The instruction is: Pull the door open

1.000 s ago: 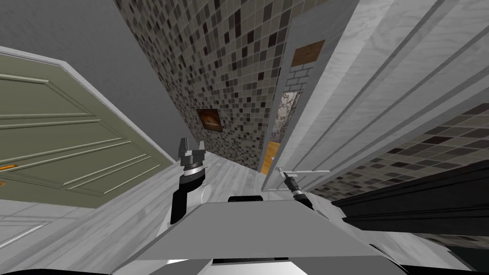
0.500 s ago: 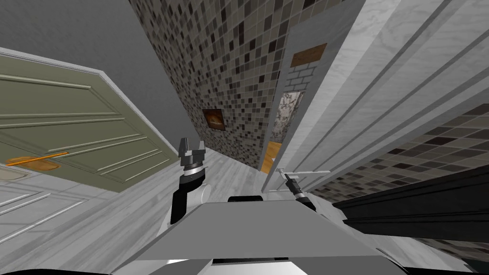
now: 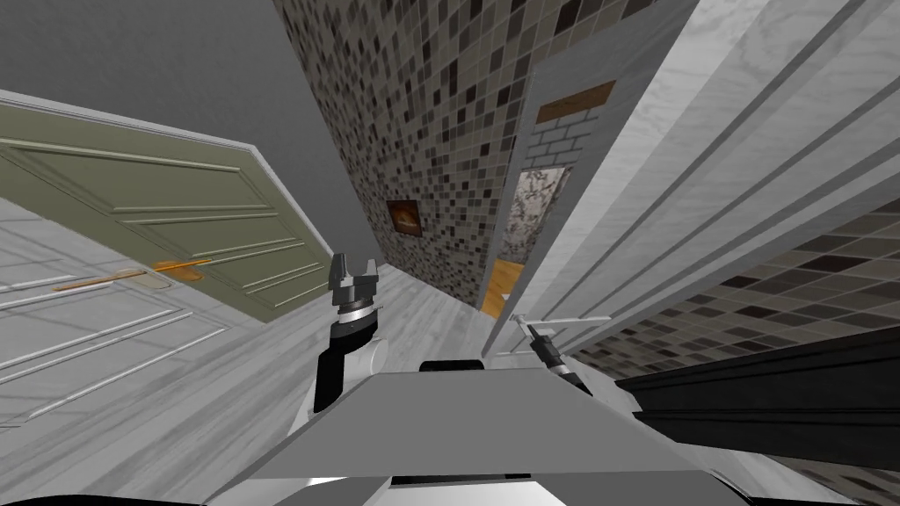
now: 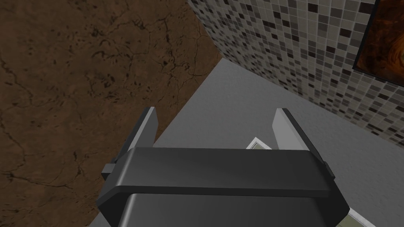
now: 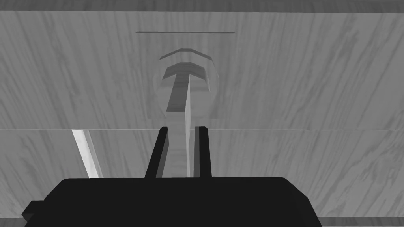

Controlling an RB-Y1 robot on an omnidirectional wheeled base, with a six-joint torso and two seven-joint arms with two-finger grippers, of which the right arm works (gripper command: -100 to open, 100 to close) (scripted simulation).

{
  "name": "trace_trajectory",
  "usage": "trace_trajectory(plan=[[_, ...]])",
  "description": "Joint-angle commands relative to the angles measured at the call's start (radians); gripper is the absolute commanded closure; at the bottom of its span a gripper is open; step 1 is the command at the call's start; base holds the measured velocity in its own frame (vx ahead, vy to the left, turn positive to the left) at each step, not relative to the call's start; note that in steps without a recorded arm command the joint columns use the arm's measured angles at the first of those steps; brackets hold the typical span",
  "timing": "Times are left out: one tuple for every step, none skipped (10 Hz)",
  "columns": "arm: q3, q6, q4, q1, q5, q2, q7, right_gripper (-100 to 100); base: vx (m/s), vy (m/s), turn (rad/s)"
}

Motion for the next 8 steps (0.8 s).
trace_trajectory(plan=[[0.001,-0.021,-0.015,0.030,0.000,-0.013,-0.009,100,-0.187,-0.080,0.161],[0.003,-0.019,0.005,0.011,0.002,-0.004,-0.005,100,-0.083,-0.028,0.035],[-0.003,-0.004,0.016,-0.015,0.014,0.009,0.001,100,-0.193,-0.048,0.117],[-0.006,0.003,0.020,-0.026,0.019,0.014,0.004,100,-0.251,-0.067,0.141],[-0.012,0.016,0.028,-0.046,0.026,0.022,0.008,100,-0.244,-0.067,0.111],[-0.017,0.025,0.034,-0.061,0.032,0.028,0.011,100,-0.236,-0.068,0.115],[-0.024,0.040,0.044,-0.085,0.041,0.038,0.017,100,-0.249,-0.091,0.125],[-0.029,0.051,0.050,-0.102,0.047,0.045,0.021,100,-0.248,-0.080,0.136]])
